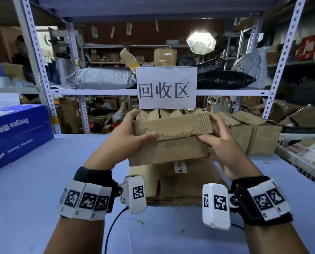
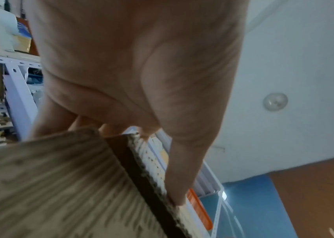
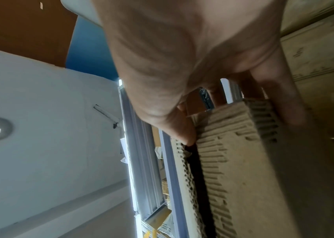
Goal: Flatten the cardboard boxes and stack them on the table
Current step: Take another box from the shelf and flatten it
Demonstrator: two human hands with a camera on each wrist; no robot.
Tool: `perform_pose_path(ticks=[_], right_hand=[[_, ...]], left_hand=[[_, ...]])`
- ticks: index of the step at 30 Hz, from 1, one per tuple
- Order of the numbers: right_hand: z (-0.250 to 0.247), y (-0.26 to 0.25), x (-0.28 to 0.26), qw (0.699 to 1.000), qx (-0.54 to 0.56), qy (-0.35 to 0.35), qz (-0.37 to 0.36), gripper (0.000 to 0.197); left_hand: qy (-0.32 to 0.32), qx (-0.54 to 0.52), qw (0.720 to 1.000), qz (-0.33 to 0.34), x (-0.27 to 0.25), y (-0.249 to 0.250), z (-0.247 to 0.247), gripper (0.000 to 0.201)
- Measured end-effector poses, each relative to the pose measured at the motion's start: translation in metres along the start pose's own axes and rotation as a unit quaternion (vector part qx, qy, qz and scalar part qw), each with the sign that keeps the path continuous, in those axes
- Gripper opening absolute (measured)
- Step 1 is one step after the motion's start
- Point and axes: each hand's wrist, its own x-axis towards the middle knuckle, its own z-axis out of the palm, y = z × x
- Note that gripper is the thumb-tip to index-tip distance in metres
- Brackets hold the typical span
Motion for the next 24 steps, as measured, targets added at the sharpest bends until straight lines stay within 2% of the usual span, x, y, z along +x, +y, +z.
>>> perform_pose_path(ticks=[3, 6, 10, 14, 17, 22, 24], right_hand=[[0.000, -0.013, -0.002, 0.999, -0.008, 0.007, -0.040, 0.052], [0.003, -0.020, 0.002, 0.997, -0.011, 0.018, -0.068, 0.051], [0.005, -0.027, 0.012, 0.996, 0.002, 0.009, -0.091, 0.070], [0.004, -0.030, 0.020, 0.991, -0.038, -0.075, -0.107, 0.099], [0.006, -0.034, 0.023, 0.982, -0.101, -0.125, -0.101, 0.119], [0.010, -0.041, 0.025, 0.942, -0.268, -0.129, -0.156, 0.129], [0.007, -0.041, 0.028, 0.933, -0.291, -0.126, -0.166, 0.130]], left_hand=[[0.007, -0.079, 0.995, 0.061, -0.005, 0.011, -0.012, 0.100], [0.013, -0.119, 0.989, 0.092, -0.006, 0.016, -0.014, 0.101], [0.039, -0.165, 0.979, 0.117, 0.001, 0.011, -0.003, 0.102], [0.077, -0.179, 0.976, 0.100, 0.014, 0.011, 0.006, 0.099], [0.106, -0.219, 0.968, 0.055, 0.024, 0.013, 0.011, 0.088], [0.116, -0.284, 0.952, -0.017, 0.038, 0.016, 0.021, 0.098], [0.129, -0.276, 0.952, -0.014, 0.044, 0.013, 0.025, 0.081]])
